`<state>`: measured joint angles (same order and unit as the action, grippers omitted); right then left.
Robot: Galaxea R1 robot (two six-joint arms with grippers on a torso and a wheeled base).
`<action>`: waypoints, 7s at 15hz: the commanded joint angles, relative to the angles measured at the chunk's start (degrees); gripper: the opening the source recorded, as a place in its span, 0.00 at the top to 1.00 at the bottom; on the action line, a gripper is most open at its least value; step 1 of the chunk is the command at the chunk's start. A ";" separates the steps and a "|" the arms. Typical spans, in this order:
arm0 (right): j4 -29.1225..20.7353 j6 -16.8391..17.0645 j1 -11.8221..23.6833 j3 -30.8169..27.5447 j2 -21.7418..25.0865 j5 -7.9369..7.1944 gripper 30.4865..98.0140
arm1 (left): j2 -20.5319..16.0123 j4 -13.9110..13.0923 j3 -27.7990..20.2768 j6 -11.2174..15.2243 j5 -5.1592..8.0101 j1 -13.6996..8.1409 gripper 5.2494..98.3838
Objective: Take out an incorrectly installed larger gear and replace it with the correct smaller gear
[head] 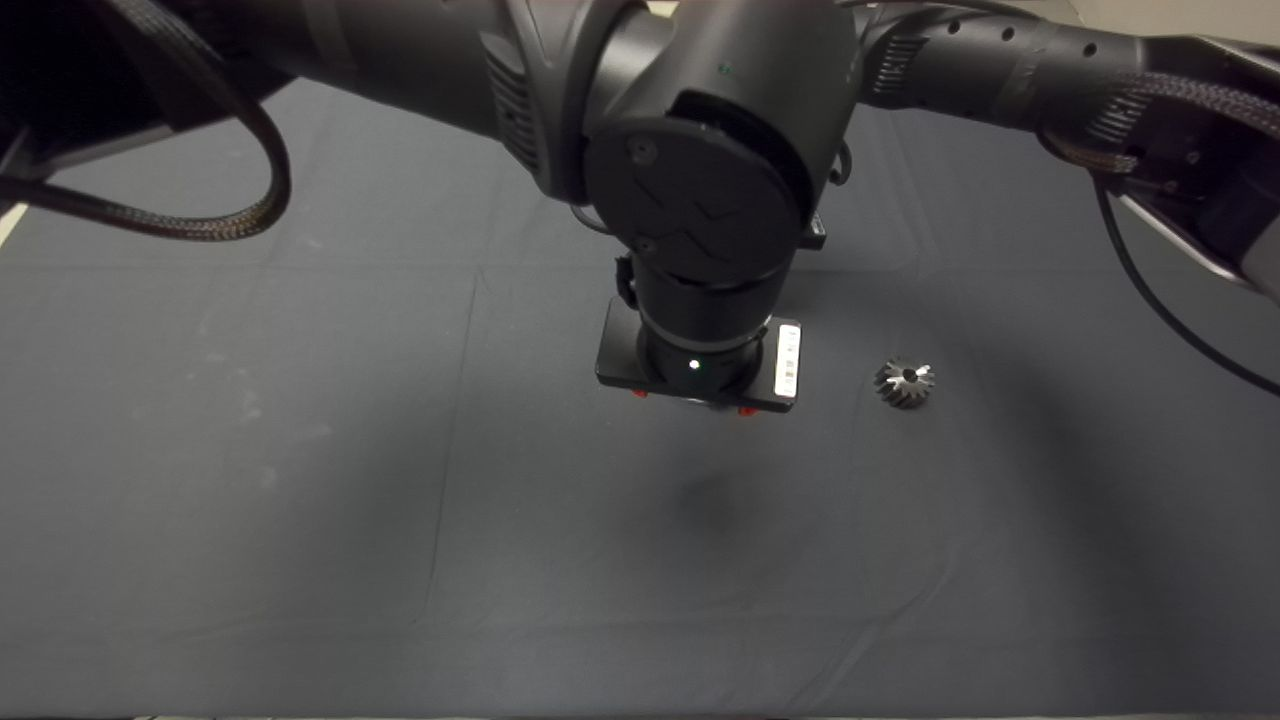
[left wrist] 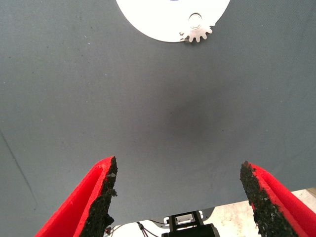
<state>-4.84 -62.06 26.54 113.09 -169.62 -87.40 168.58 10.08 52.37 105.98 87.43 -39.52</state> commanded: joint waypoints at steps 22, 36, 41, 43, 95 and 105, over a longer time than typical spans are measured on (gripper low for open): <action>2.03 -3.64 2.29 -6.37 1.26 -4.27 0.93 | 0.22 0.29 -0.09 -0.07 3.50 -0.03 0.37; 3.35 -0.87 0.62 -2.80 0.64 -4.27 0.93 | 0.22 0.29 -0.18 -0.07 3.45 -0.03 0.37; 3.35 -0.87 -0.29 -2.36 0.03 -4.18 0.93 | 0.22 0.29 -0.18 -0.07 3.45 -0.07 0.37; 3.44 -0.80 -0.69 -2.10 0.12 -4.27 0.93 | 0.22 0.29 -0.18 -0.07 3.45 -0.03 0.37; 5.99 -1.92 -11.07 -1.83 2.58 -3.74 0.82 | 0.22 0.29 0.00 -2.09 3.46 0.41 0.37; 5.49 -2.10 -4.84 -2.36 3.57 -4.00 0.77 | 0.01 0.20 1.88 -4.35 3.60 0.56 0.37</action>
<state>-0.85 -63.72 19.71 110.69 -167.43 -87.10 168.58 10.11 53.05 102.94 87.45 -38.29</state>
